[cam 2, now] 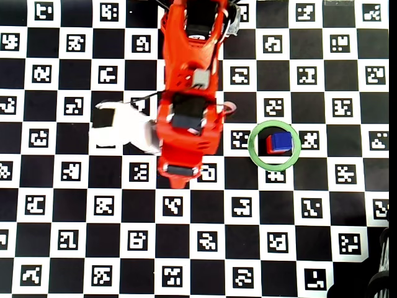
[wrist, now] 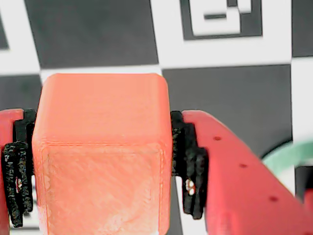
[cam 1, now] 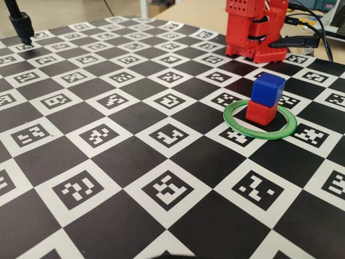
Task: Grab the red cube then put it in the green circle then put the blue cube on top and finally the orange cube on top
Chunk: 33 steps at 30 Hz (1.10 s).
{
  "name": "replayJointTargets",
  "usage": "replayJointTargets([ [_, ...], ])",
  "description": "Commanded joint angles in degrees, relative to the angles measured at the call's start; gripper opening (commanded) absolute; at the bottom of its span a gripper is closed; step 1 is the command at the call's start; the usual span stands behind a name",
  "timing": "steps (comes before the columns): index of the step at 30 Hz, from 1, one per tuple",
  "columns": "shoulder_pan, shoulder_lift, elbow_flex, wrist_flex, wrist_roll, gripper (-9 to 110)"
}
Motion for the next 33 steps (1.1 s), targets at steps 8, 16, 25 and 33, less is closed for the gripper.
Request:
replayJointTargets([
  [8,-13.71,7.03,0.35,5.62,13.18,10],
  [16,-21.80,6.68,0.70,5.62,18.81,10],
  [25,-29.18,3.52,0.79,5.01,26.02,11],
  [33,-33.31,1.58,3.87,1.05,26.72,10],
])
